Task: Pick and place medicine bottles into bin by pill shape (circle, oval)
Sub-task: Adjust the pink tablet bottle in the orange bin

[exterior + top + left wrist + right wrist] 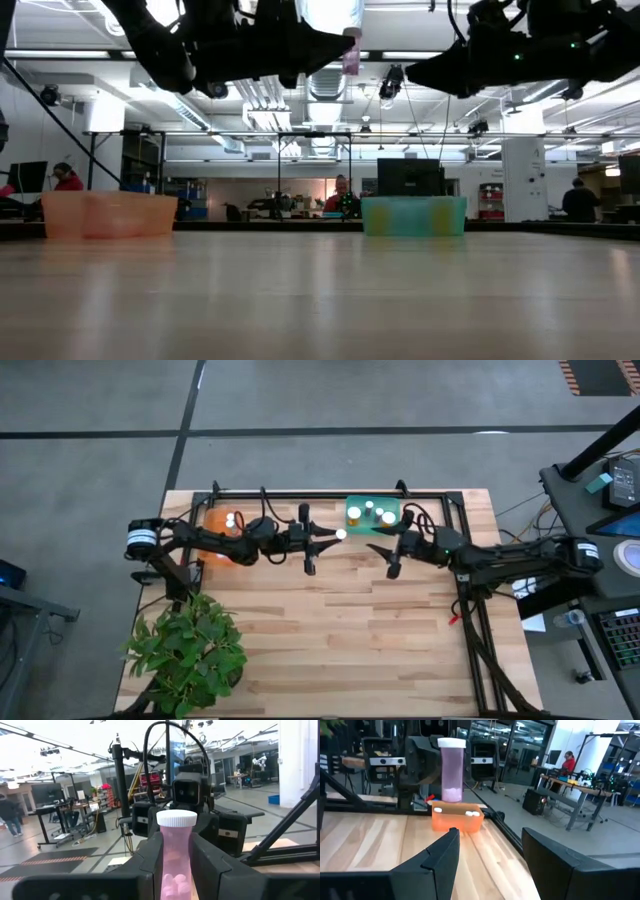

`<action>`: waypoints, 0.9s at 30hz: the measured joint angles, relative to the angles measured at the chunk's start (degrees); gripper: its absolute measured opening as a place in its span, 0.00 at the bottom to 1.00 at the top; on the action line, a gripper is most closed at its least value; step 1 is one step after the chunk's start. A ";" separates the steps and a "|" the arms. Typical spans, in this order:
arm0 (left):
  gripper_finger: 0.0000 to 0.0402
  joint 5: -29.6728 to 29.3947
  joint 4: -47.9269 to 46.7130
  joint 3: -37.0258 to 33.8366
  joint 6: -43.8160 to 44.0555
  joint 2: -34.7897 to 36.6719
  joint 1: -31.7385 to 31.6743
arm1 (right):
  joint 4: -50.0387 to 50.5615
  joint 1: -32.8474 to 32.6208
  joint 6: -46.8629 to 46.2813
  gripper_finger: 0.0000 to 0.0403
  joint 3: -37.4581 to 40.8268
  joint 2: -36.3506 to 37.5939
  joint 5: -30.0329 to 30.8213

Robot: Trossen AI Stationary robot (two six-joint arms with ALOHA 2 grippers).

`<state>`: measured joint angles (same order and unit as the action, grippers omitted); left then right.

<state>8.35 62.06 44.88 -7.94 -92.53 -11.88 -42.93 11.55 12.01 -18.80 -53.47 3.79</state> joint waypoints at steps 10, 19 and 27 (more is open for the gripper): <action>0.15 1.75 -1.81 -0.20 0.23 -0.26 0.51 | 0.22 -0.02 1.03 0.50 -3.53 -7.20 -2.80; 0.15 1.79 -2.67 -0.31 1.30 -4.98 2.44 | -0.66 -0.02 1.43 0.50 -3.74 -11.24 -2.80; 0.15 1.74 0.64 -0.13 1.66 -5.69 2.60 | 0.87 -0.02 -2.95 0.50 -3.61 -11.21 -5.93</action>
<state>10.09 62.70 44.75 -6.28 -98.23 -9.28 -42.07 11.53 9.06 -22.41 -64.68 -2.13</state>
